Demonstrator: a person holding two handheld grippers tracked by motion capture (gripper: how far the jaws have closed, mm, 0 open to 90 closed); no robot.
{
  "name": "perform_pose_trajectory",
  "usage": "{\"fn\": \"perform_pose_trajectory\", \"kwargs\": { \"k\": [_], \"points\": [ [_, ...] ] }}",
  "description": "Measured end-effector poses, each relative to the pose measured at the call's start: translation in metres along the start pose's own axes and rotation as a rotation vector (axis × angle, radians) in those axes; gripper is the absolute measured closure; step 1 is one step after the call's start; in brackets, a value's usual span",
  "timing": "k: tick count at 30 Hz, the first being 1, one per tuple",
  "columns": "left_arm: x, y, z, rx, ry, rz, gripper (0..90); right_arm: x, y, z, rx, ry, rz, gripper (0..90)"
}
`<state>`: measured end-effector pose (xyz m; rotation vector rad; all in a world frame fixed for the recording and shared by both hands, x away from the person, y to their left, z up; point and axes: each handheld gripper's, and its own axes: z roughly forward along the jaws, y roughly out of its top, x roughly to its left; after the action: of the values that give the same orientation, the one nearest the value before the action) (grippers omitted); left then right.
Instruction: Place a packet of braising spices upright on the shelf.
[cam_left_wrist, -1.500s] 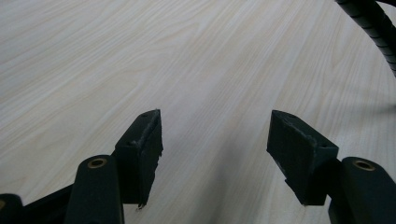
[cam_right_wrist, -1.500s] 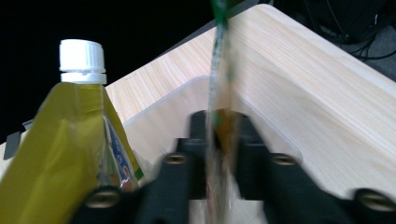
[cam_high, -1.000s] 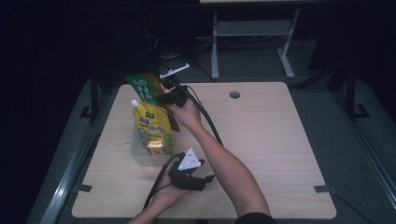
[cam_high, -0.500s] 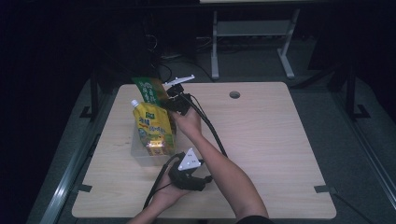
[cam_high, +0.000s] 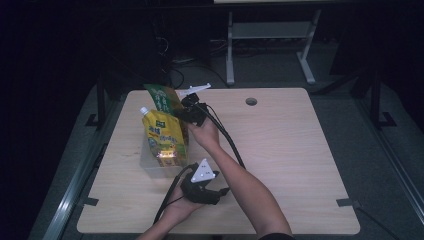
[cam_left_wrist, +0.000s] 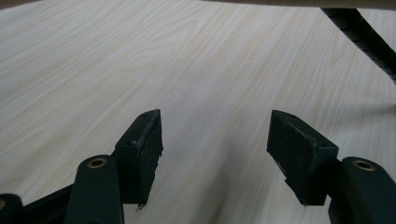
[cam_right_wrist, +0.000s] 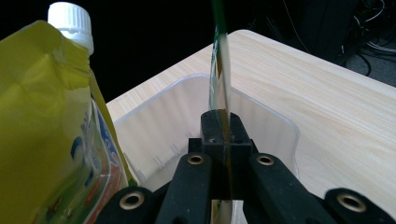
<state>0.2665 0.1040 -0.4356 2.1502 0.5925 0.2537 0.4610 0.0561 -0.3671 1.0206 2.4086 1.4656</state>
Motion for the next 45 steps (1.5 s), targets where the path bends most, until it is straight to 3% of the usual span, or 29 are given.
{"fn": "perform_pose_trajectory", "kwargs": {
  "k": [7, 9, 15, 16, 17, 21, 28, 38, 40, 42, 45],
  "points": [
    [-0.001, -0.001, 0.000, 0.004, -0.004, 0.003, 34.8, -0.002, 0.000, -0.002, 0.010, -0.005, -0.013, 87.2],
    [-0.001, -0.001, 0.001, 0.003, -0.004, 0.000, 34.7, -0.002, 0.001, -0.005, 0.014, -0.024, -0.023, 80.7],
    [0.001, -0.001, 0.001, 0.008, -0.003, -0.004, 33.7, -0.006, 0.010, -0.011, 0.011, -0.002, -0.024, 72.2],
    [0.001, -0.001, 0.001, 0.006, -0.002, -0.004, 33.7, -0.006, 0.010, -0.011, 0.011, -0.002, -0.024, 72.2],
    [0.001, -0.001, 0.001, 0.004, -0.002, -0.011, 33.7, -0.006, 0.013, -0.009, 0.022, -0.005, -0.042, 78.7],
    [0.002, -0.001, 0.000, 0.001, 0.001, -0.007, 33.7, -0.003, 0.015, -0.005, 0.039, 0.001, -0.058, 88.5],
    [0.001, 0.000, 0.000, 0.003, 0.000, -0.001, 33.7, -0.006, 0.013, -0.004, 0.040, 0.017, -0.071, 89.3],
    [0.003, 0.000, 0.000, -0.002, 0.001, -0.007, 33.7, -0.016, 0.005, -0.004, 0.017, 0.009, -0.032, 89.1],
    [0.003, 0.000, 0.000, -0.003, 0.000, -0.009, 33.7, -0.018, 0.007, -0.007, 0.016, 0.015, -0.032, 87.1],
    [0.004, 0.000, -0.001, 0.005, 0.000, 0.000, 33.7, -0.019, 0.007, -0.010, 0.018, 0.019, -0.031, 71.5],
    [0.004, 0.001, 0.000, 0.001, 0.000, -0.006, 33.7, -0.022, 0.009, -0.018, 0.017, 0.025, -0.024, 68.2]
  ]
}}
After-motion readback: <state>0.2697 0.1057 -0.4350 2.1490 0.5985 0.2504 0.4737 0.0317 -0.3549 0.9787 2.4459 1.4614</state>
